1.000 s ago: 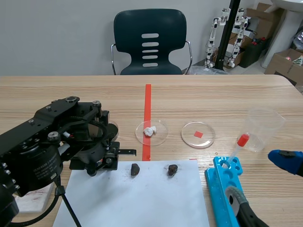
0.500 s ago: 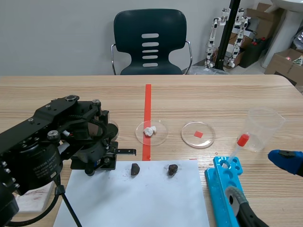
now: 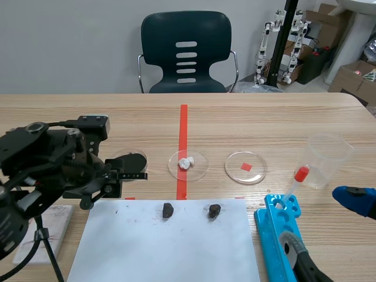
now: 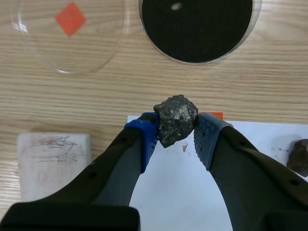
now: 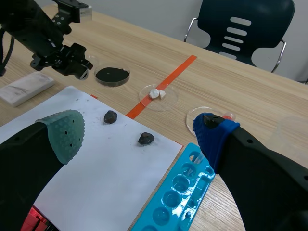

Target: Pick up the left mineral with the left hand

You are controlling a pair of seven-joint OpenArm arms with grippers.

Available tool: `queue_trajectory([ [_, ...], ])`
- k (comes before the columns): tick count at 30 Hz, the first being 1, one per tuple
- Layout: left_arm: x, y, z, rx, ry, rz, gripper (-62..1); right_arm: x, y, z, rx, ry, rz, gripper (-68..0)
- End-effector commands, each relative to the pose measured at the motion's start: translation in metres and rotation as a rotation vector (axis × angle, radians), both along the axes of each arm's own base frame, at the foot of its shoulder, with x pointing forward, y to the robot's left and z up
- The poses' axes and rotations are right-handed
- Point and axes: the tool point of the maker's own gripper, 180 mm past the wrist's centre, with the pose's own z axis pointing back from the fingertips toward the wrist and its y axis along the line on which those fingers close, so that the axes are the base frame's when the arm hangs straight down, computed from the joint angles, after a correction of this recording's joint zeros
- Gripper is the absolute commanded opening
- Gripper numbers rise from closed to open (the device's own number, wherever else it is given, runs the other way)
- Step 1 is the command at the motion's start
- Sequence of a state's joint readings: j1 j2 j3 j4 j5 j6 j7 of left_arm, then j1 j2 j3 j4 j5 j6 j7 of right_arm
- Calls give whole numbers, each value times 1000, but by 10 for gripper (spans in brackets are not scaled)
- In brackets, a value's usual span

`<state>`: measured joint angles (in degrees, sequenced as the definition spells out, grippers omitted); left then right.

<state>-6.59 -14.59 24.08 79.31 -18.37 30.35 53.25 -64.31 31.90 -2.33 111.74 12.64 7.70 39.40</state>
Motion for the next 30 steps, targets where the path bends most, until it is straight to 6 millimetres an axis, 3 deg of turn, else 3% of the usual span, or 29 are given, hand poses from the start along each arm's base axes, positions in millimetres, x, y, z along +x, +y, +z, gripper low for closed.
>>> queue_trajectory([
  [1,0,5,9,3,-57,2,-556,4,-1,7,9,-31,-7,-201],
  [9,-12,35,52,45,-327,-18,-556,4,-1,7,9,-31,-7,-201],
  [12,-18,37,66,33,-412,-86,-556,4,-1,7,9,-31,-7,-201],
  [22,-61,-5,123,-105,-697,-423,-556,4,-1,7,9,-31,-7,-201],
  [30,-96,-28,129,-147,-750,-569,-556,4,-1,7,9,-31,-7,-201],
])
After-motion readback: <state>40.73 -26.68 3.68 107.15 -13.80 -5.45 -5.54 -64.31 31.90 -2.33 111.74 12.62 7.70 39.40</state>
